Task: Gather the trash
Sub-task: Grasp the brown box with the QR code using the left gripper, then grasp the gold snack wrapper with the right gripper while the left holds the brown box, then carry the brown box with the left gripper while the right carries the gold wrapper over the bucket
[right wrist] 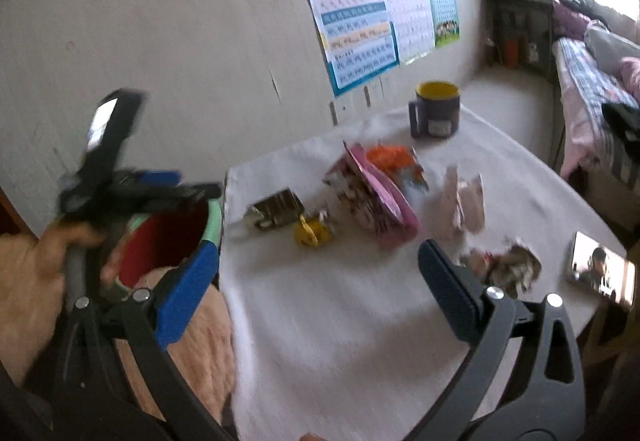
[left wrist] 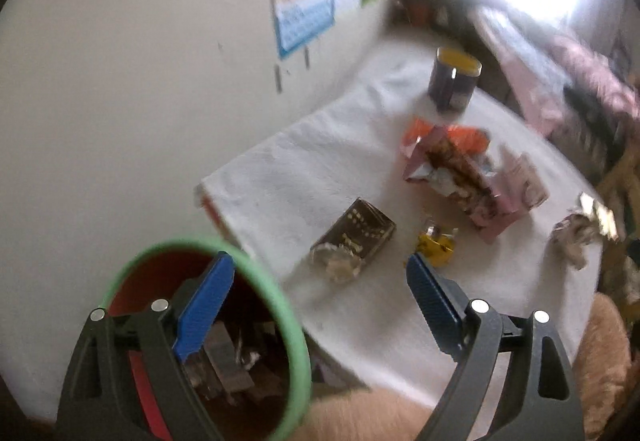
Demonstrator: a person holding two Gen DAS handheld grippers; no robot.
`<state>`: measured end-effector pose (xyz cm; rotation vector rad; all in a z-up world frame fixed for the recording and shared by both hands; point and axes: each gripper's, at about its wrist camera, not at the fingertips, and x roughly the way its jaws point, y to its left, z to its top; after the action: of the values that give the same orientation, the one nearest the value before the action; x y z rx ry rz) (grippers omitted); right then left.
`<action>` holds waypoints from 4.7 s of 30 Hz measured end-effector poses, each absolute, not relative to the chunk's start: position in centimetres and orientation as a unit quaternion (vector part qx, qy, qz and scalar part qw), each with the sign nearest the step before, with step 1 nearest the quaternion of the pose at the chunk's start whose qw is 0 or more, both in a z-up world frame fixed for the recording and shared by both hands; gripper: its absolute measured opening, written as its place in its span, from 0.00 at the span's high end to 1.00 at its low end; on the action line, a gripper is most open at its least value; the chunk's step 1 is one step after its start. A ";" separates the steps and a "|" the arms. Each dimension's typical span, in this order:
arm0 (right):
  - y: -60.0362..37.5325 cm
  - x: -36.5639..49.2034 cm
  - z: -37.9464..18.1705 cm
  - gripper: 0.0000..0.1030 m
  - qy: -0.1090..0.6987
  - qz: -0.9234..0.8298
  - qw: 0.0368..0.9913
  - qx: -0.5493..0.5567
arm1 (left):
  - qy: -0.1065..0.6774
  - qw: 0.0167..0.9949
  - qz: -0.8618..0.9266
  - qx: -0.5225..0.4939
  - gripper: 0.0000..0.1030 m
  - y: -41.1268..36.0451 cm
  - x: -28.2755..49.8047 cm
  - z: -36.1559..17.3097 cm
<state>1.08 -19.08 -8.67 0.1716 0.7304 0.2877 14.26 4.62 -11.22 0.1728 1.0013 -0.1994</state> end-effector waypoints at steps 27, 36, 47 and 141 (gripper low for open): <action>-22.3 0.8 -13.0 0.04 0.439 0.165 0.869 0.157 | 0.608 0.766 -0.138 0.155 0.76 -1.9 19.5 -18.9; -21.9 1.3 -13.6 0.04 0.459 0.176 0.854 0.172 | 0.563 0.815 -0.135 0.017 0.79 2.0 13.8 -14.0; -18.6 9.3 -13.5 0.16 0.482 0.157 0.850 0.141 | 0.499 0.846 -0.106 -0.155 0.79 5.2 4.8 -13.1; -0.9 7.1 -8.8 0.87 0.472 0.282 0.834 0.039 | 0.409 0.894 0.084 -0.164 0.79 20.4 0.7 -10.3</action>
<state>7.09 -0.92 -8.82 0.0827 0.9999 0.5976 0.74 20.42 -10.29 -0.3410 0.8482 0.1752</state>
